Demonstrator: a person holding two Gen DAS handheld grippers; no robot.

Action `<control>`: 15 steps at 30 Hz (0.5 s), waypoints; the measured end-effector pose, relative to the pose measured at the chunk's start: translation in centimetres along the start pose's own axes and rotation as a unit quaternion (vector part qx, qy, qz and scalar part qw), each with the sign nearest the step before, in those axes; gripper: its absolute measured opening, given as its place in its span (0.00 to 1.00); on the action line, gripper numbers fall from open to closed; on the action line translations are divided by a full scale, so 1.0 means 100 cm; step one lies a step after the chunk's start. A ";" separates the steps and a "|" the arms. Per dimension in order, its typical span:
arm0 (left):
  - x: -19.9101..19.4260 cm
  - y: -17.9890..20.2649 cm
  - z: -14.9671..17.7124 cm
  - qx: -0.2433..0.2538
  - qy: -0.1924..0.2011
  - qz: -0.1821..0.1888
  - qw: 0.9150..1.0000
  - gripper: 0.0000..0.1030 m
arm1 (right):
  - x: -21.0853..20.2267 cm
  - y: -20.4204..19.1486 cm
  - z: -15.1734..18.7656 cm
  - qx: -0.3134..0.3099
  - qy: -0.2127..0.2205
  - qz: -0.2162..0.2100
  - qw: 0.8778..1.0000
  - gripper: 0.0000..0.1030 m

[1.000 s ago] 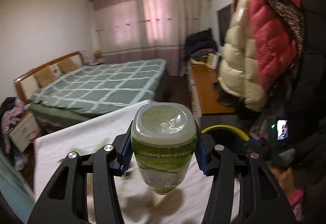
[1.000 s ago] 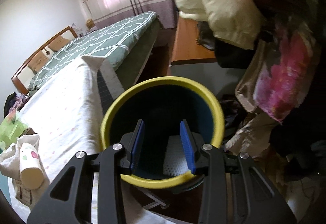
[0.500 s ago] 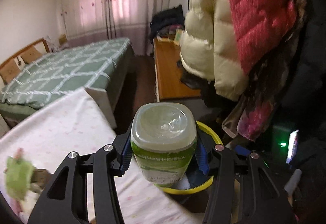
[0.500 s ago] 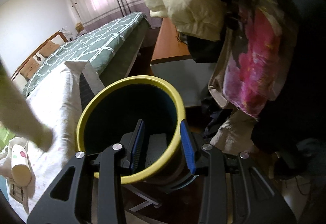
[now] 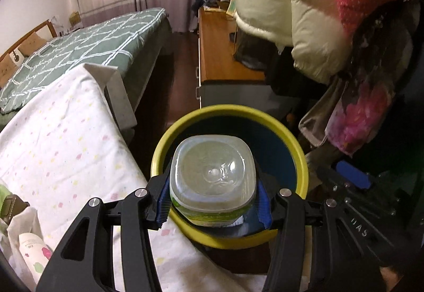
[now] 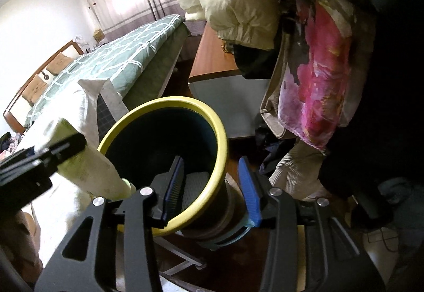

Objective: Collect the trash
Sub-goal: 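Lift the coconut-drink bottle with the left gripper and drop it into the yellow bin, then return the right gripper to the table and grasp the white tissue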

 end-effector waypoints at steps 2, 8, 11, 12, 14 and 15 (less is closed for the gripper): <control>-0.007 -0.004 0.003 -0.004 0.001 0.001 1.000 0.58 | -0.002 -0.004 0.000 -0.004 0.001 -0.001 1.000 0.41; -0.044 -0.016 -0.004 -0.010 0.031 -0.005 0.999 0.68 | -0.009 -0.017 -0.001 -0.015 0.006 -0.004 1.000 0.42; -0.076 -0.033 -0.005 -0.022 0.053 -0.015 0.998 0.75 | -0.011 -0.027 0.000 -0.023 0.007 -0.008 1.000 0.43; -0.092 -0.042 -0.004 -0.028 0.063 -0.024 0.997 0.77 | -0.011 -0.030 0.000 -0.026 0.007 -0.010 1.000 0.44; -0.123 -0.061 0.000 -0.036 0.083 -0.045 0.995 0.79 | -0.011 -0.039 0.004 -0.033 0.005 -0.016 0.999 0.44; -0.136 -0.070 0.002 -0.040 0.091 -0.055 0.993 0.82 | -0.011 -0.044 0.005 -0.037 0.003 -0.021 0.999 0.44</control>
Point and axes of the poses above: each gripper's, at about its wrist camera, not at the fingertips, and x roughly the way its jaws point, y to its right, z to its underside, the point moved 5 cm from there along x, roughly the way its jaws point, and after that the axes turned 11 degrees about y, right-handed, at the moved point
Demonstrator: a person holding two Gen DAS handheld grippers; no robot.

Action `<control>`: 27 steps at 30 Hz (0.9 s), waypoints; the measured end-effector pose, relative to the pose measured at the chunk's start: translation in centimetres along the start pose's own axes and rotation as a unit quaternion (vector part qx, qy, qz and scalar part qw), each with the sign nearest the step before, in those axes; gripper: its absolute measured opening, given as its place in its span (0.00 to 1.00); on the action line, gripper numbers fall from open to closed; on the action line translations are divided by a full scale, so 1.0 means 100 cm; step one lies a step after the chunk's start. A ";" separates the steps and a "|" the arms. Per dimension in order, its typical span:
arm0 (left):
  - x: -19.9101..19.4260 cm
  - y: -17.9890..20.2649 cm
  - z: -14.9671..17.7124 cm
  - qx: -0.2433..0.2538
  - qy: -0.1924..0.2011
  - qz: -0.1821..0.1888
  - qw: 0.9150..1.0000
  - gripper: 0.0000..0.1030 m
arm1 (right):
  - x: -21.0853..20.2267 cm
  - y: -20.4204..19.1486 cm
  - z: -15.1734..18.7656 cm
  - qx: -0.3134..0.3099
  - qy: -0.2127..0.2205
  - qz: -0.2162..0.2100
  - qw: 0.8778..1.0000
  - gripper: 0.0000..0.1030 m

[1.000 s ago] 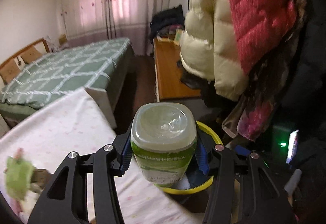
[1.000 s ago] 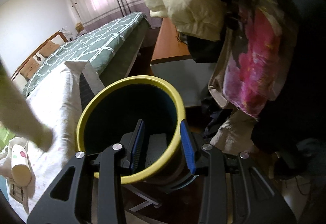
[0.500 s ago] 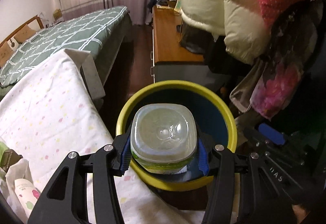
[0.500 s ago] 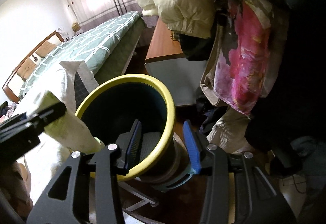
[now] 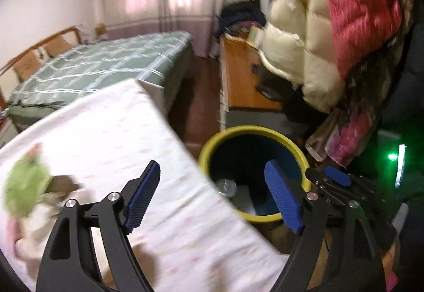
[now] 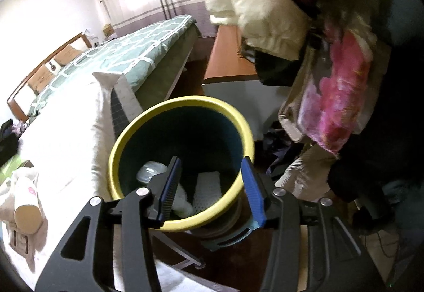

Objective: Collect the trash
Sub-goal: 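Return the right gripper to the table and grasp the white tissue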

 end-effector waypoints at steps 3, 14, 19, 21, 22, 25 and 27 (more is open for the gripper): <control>-0.048 -0.042 -0.003 -0.013 0.035 -0.044 0.998 0.88 | 0.000 -0.019 0.004 -0.012 -0.004 -0.016 1.000 0.44; -0.194 -0.204 0.046 -0.081 0.083 -0.263 0.958 0.92 | -0.008 -0.136 0.026 -0.091 -0.026 -0.112 0.989 0.44; -0.225 -0.245 0.067 -0.107 0.084 -0.298 0.945 0.92 | -0.029 -0.209 0.030 -0.135 -0.024 -0.177 0.975 0.44; -0.231 -0.253 0.073 -0.113 0.086 -0.306 0.941 0.92 | -0.038 -0.232 0.030 -0.146 -0.022 -0.200 0.969 0.44; -0.235 -0.256 0.075 -0.114 0.088 -0.309 0.940 0.92 | -0.046 -0.247 0.032 -0.152 -0.020 -0.217 0.964 0.44; -0.242 -0.265 0.082 -0.118 0.091 -0.317 0.937 0.92 | -0.060 -0.273 0.040 -0.174 -0.026 -0.253 0.951 0.44; -0.244 -0.268 0.085 -0.121 0.092 -0.319 0.936 0.92 | -0.068 -0.286 0.048 -0.192 -0.036 -0.271 0.943 0.44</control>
Point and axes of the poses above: each gripper's, at about its wrist camera, not at the fingertips, and x roughly the way its jaws point, y to its right, z to its underside, the point moved 5 cm from there along x, roughly the way its jaws point, and after that the axes turned 11 degrees about y, right-handed, at the moved point
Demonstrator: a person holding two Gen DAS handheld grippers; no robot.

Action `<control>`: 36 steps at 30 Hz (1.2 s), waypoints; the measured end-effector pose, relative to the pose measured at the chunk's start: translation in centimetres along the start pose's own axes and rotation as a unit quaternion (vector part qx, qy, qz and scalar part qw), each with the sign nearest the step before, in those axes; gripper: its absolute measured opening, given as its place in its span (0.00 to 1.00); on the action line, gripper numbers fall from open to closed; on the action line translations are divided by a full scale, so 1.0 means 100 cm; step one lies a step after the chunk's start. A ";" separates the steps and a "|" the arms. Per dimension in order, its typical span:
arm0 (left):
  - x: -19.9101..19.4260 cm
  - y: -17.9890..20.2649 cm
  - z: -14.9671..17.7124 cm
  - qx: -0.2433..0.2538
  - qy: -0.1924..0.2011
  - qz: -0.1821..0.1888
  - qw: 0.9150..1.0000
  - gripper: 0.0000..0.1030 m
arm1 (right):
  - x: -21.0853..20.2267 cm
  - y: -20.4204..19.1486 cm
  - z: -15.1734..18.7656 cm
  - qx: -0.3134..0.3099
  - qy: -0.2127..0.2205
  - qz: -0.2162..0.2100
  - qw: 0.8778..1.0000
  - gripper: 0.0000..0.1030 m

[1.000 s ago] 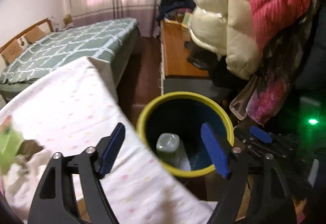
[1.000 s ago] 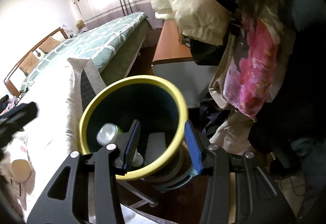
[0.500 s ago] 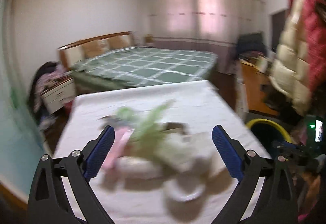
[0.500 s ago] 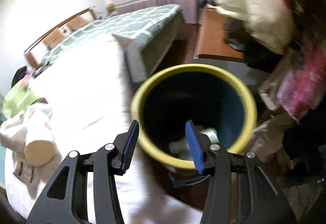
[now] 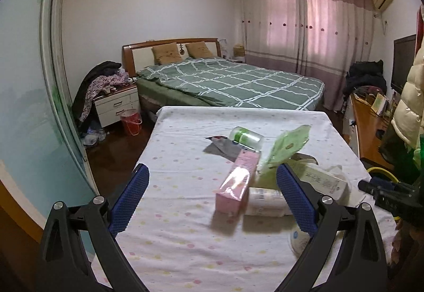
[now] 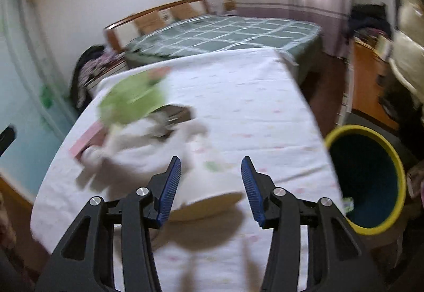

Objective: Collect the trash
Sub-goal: 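Return the right gripper to the table and grasp the white tissue, then carry the white tissue to the yellow bin and release it with the right gripper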

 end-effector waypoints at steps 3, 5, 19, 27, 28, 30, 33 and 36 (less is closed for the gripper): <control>0.003 -0.002 0.004 -0.007 -0.006 0.000 1.000 0.92 | -0.001 -0.013 0.007 -0.017 -0.015 -0.017 1.000 0.44; 0.007 0.001 0.008 -0.009 -0.010 0.003 1.000 0.92 | -0.001 -0.016 0.010 -0.022 -0.018 -0.020 0.999 0.44; 0.010 0.015 0.017 -0.008 -0.016 0.015 1.000 0.92 | 0.031 -0.047 0.012 -0.020 -0.051 -0.100 0.993 0.08; 0.013 0.018 0.021 -0.010 -0.021 0.016 1.000 0.92 | 0.014 -0.032 -0.013 -0.006 -0.005 -0.071 0.997 0.01; 0.014 0.017 0.021 -0.011 -0.022 0.016 1.000 0.92 | 0.010 -0.030 -0.018 -0.005 0.001 -0.070 0.998 0.01; 0.015 0.015 0.021 -0.013 -0.023 0.019 0.999 0.92 | 0.002 -0.029 -0.029 -0.007 0.018 -0.069 0.997 0.01; 0.015 0.016 0.021 -0.013 -0.023 0.022 0.999 0.92 | -0.009 -0.029 -0.045 -0.010 0.036 -0.074 0.997 0.01; 0.014 0.019 0.021 -0.011 -0.022 0.023 0.999 0.92 | -0.020 -0.033 -0.064 -0.018 0.059 -0.078 0.995 0.01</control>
Point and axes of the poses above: each gripper's, at about its wrist camera, not at the fingertips, and x roughly the way its jaws point, y to its right, z to its underside, the point moved 5 cm from there along x, roughly the way its jaws point, and after that the axes turned 11 degrees about y, right-handed, at the moved point
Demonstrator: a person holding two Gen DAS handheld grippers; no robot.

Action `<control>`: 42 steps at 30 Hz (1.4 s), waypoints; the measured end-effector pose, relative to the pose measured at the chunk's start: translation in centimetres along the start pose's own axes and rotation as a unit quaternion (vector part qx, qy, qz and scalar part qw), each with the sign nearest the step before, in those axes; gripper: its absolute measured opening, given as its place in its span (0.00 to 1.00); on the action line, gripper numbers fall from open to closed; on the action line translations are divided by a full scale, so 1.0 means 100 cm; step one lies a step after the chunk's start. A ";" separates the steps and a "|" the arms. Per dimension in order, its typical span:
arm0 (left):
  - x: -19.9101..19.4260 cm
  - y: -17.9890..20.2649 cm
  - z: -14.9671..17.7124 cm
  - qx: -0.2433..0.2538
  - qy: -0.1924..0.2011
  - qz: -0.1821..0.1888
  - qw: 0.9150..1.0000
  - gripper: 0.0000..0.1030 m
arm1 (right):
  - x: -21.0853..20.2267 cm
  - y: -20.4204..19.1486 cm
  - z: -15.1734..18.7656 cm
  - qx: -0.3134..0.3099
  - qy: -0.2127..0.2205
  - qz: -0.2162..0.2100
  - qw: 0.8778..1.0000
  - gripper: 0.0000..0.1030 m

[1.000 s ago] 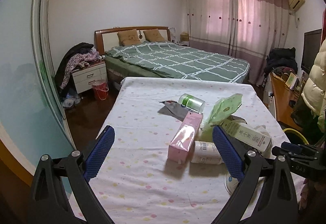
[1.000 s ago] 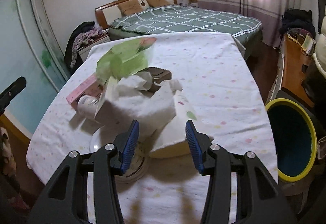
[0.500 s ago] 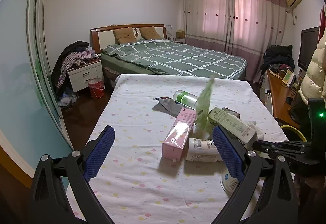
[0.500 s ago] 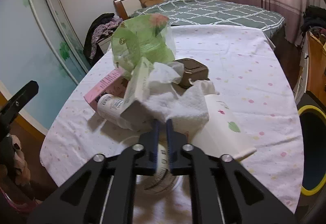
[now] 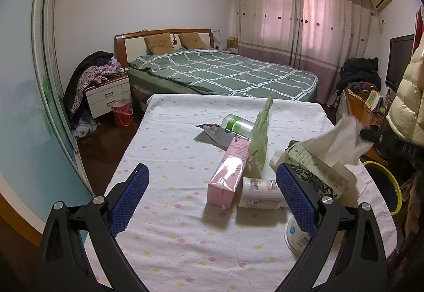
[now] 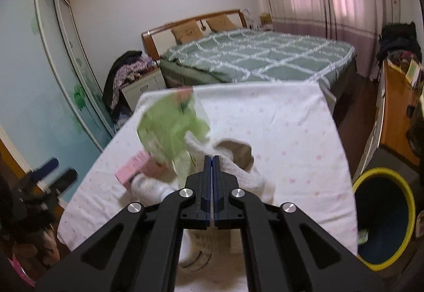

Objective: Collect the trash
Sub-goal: 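Carry the white tissue to the yellow bin and release it with the right gripper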

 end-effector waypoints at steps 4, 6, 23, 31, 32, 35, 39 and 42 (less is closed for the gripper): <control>-0.002 0.000 -0.001 0.000 0.002 0.001 1.000 0.92 | -0.014 -0.009 -0.028 -0.012 0.031 -0.009 0.999 0.01; -0.003 0.001 -0.001 0.000 0.002 0.003 1.000 0.92 | -0.019 -0.011 -0.035 -0.016 0.043 -0.008 0.999 0.01; -0.005 0.019 -0.001 0.007 0.001 0.031 1.000 0.92 | -0.070 0.030 -0.095 -0.018 0.118 0.060 0.991 0.01; 0.002 0.044 0.002 0.023 -0.005 0.052 0.998 0.93 | -0.088 0.090 -0.089 0.010 0.115 0.117 0.986 0.01; 0.003 0.049 0.002 0.026 -0.005 0.056 0.998 0.93 | -0.091 0.097 -0.090 0.013 0.117 0.124 0.985 0.01; 0.008 0.059 0.001 0.031 -0.008 0.064 0.997 0.93 | -0.107 0.120 -0.092 0.022 0.125 0.147 0.981 0.01; 0.011 0.081 0.002 0.043 -0.010 0.080 0.996 0.93 | -0.121 0.152 -0.091 0.030 0.130 0.183 0.974 0.01; 0.012 0.093 0.003 0.051 -0.012 0.088 0.995 0.93 | -0.124 0.175 -0.082 0.038 0.122 0.210 0.969 0.01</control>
Point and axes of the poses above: each gripper's, at about its wrist camera, not at the fingertips, and x roughly the way its jaws point, y to its right, z to its underside, the point moved 5 cm from there along x, roughly the way its jaws point, and after that the axes turned 11 degrees about y, right-handed, at the moved point
